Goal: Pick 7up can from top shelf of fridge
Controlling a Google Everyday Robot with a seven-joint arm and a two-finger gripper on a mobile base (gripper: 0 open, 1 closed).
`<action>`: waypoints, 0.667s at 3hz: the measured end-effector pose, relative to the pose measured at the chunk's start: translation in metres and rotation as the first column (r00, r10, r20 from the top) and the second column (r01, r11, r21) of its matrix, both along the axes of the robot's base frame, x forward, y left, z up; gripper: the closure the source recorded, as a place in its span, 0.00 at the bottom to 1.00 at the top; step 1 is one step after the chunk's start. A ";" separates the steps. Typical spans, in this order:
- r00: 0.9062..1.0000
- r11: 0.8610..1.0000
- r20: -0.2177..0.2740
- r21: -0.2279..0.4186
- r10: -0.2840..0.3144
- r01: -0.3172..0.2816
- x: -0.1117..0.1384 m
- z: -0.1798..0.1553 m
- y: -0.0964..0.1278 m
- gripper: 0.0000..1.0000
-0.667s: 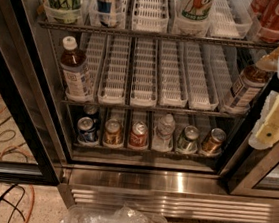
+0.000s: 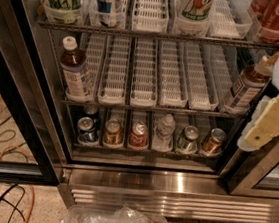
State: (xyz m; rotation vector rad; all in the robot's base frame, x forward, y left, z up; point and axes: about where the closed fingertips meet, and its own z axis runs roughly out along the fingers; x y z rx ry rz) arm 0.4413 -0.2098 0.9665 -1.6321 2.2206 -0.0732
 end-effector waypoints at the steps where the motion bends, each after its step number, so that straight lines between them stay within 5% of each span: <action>1: 0.997 0.988 0.004 0.133 -0.076 0.075 -0.013 -0.038 0.020 0.00; 2: 0.995 0.980 0.065 0.188 -0.077 0.064 -0.011 -0.065 0.044 0.00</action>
Offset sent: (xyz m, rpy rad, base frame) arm 0.0339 0.0734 -0.0711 0.2897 -0.3378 -0.0934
